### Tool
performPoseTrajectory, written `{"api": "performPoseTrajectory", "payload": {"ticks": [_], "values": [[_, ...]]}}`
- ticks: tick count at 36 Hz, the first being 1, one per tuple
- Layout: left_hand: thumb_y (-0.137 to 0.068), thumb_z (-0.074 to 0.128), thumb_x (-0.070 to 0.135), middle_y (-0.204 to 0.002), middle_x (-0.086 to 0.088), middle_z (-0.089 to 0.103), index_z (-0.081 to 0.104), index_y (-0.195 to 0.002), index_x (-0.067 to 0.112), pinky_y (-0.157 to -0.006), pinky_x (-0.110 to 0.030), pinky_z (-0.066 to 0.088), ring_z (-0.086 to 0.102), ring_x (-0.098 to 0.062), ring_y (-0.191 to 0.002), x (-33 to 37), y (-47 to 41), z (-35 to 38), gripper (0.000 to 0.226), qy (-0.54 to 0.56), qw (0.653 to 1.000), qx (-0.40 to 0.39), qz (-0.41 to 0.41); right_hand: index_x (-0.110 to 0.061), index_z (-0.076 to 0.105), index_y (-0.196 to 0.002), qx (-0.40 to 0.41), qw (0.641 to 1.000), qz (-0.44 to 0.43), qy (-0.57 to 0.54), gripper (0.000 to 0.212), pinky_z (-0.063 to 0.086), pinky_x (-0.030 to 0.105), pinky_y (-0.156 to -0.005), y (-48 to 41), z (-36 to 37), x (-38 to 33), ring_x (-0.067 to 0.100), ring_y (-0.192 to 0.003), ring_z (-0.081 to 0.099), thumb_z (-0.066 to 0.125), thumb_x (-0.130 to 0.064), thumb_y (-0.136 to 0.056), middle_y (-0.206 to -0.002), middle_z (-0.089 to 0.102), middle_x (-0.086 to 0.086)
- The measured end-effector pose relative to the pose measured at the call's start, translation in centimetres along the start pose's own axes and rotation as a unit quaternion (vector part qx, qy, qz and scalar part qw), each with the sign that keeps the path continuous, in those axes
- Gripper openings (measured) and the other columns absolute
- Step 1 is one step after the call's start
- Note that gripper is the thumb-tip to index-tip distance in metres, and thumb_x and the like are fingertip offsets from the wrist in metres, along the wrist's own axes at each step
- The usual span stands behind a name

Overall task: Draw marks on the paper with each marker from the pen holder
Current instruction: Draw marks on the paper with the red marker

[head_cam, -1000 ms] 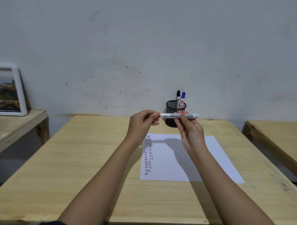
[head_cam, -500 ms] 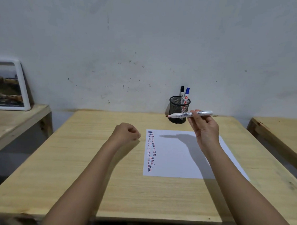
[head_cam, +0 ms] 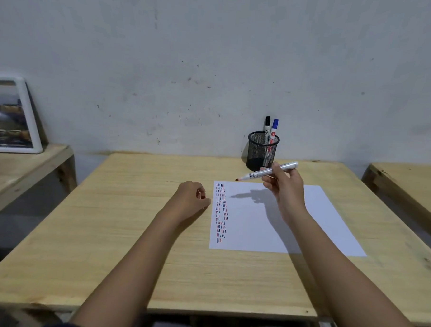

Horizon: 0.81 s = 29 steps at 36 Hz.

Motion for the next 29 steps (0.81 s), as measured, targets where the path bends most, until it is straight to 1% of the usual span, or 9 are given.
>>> {"api": "performPoseTrajectory", "payload": {"ticks": [3, 5, 7, 12, 14, 16, 20, 24, 29], "values": [[-0.086, 0.064, 0.023, -0.111, -0.005, 0.045, 0.054, -0.121, 0.004, -0.079, -0.015, 0.034, 0.047, -0.013, -0.097, 0.2, 1.0, -0.3, 0.041, 0.040, 0.997, 0.060, 0.005, -0.013, 0.041, -0.093, -0.020, 0.999, 0.009, -0.042, 0.011, 0.056, 0.018, -0.053, 0.4, 0.3, -0.4, 0.013, -0.055, 0.068, 0.050, -0.019, -0.095, -0.090, 0.067, 0.019], [-0.087, 0.062, 0.021, -0.116, -0.006, 0.047, 0.054, -0.122, 0.004, -0.081, -0.011, 0.033, 0.048, -0.013, -0.102, 0.7, 2.3, -0.9, 0.039, 0.066, 0.988, 0.132, 0.035, -0.013, 0.042, -0.091, -0.041, 0.997, 0.007, -0.068, 0.010, 0.057, 0.019, -0.057, 1.2, 0.5, -0.9, 0.015, -0.059, 0.069, 0.051, -0.015, -0.094, -0.089, 0.066, 0.018], [-0.087, 0.061, 0.019, -0.113, -0.003, 0.053, 0.059, -0.115, 0.007, -0.085, -0.019, 0.039, 0.050, -0.015, -0.107, 1.1, 3.9, -1.1, 0.031, 0.078, 0.982, 0.155, 0.074, -0.009, 0.046, -0.095, -0.064, 0.996, -0.002, -0.058, 0.014, 0.055, 0.018, -0.062, 2.0, 0.7, -1.1, 0.013, -0.064, 0.065, 0.058, -0.008, -0.089, -0.085, 0.064, 0.012], [-0.086, 0.064, 0.026, -0.116, 0.007, 0.056, 0.059, -0.117, 0.015, -0.088, -0.008, 0.040, 0.056, -0.009, -0.110, 1.2, 7.0, 0.3, 0.033, 0.108, 0.989, -0.015, 0.103, -0.013, 0.053, -0.074, -0.087, 0.993, -0.013, 0.083, 0.018, 0.039, 0.023, -0.056, 4.7, 1.0, -0.4, 0.013, -0.054, 0.047, 0.066, -0.003, -0.080, -0.075, 0.055, 0.015], [-0.084, 0.066, 0.030, -0.114, 0.010, 0.058, 0.061, -0.114, 0.020, -0.091, -0.020, 0.044, 0.056, -0.009, -0.109, 1.1, 7.8, 0.8, 0.032, 0.099, 0.988, -0.052, 0.106, -0.014, 0.048, -0.071, -0.094, 0.993, 0.004, 0.072, 0.021, 0.041, 0.019, -0.048, 5.7, 1.4, 0.2, 0.010, -0.045, 0.049, 0.059, -0.003, -0.086, -0.070, 0.053, 0.014], [-0.084, 0.065, 0.033, -0.113, 0.011, 0.059, 0.061, -0.112, 0.022, -0.090, -0.023, 0.042, 0.055, -0.011, -0.107, 1.0, 8.3, 1.2, 0.030, 0.072, 0.989, -0.070, 0.111, -0.012, 0.048, -0.074, -0.110, 0.993, 0.032, 0.038, 0.018, 0.047, 0.017, -0.046, 6.7, 1.9, 0.6, 0.011, -0.047, 0.056, 0.051, -0.004, -0.090, -0.074, 0.058, 0.013], [-0.085, 0.063, 0.039, -0.150, 0.005, 0.038, 0.047, -0.137, 0.016, -0.110, -0.019, 0.022, 0.032, -0.010, -0.139, 0.4, 8.9, 2.0, 0.059, 0.017, 0.990, -0.086, 0.109, -0.010, 0.054, -0.076, -0.127, 0.990, 0.034, 0.047, 0.015, 0.053, 0.018, -0.055, 8.1, 2.1, 1.6, 0.015, -0.057, 0.064, 0.054, -0.001, -0.087, -0.079, 0.065, 0.012], [-0.084, 0.062, 0.042, -0.152, 0.007, 0.035, 0.046, -0.138, 0.018, -0.113, -0.023, 0.023, 0.029, -0.006, -0.140, 0.3, 9.0, 2.2, 0.061, 0.010, 0.992, -0.071, 0.105, -0.008, 0.055, -0.086, -0.097, 0.988, -0.007, 0.116, 0.014, 0.051, 0.016, -0.055, 8.9, 1.7, 2.4, 0.006, -0.053, 0.061, 0.066, -0.001, -0.080, -0.074, 0.063, 0.006], [-0.083, 0.061, 0.046, -0.152, 0.007, 0.036, 0.047, -0.137, 0.021, -0.115, -0.031, 0.027, 0.030, -0.007, -0.140, 0.1, 9.0, 2.2, 0.061, 0.002, 0.993, -0.062, 0.102, -0.008, 0.051, -0.087, -0.077, 0.983, -0.006, 0.164, 0.011, 0.047, 0.017, -0.047, 9.7, 1.9, 3.2, 0.005, -0.045, 0.057, 0.061, -0.008, -0.085, -0.066, 0.062, 0.006]]}}
Point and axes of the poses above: each hand's wrist, its own y-axis away from the middle knuckle, its own z-axis out of the palm, x = y × z, the point moved 3 cm from there along -y, towards the middle knuckle
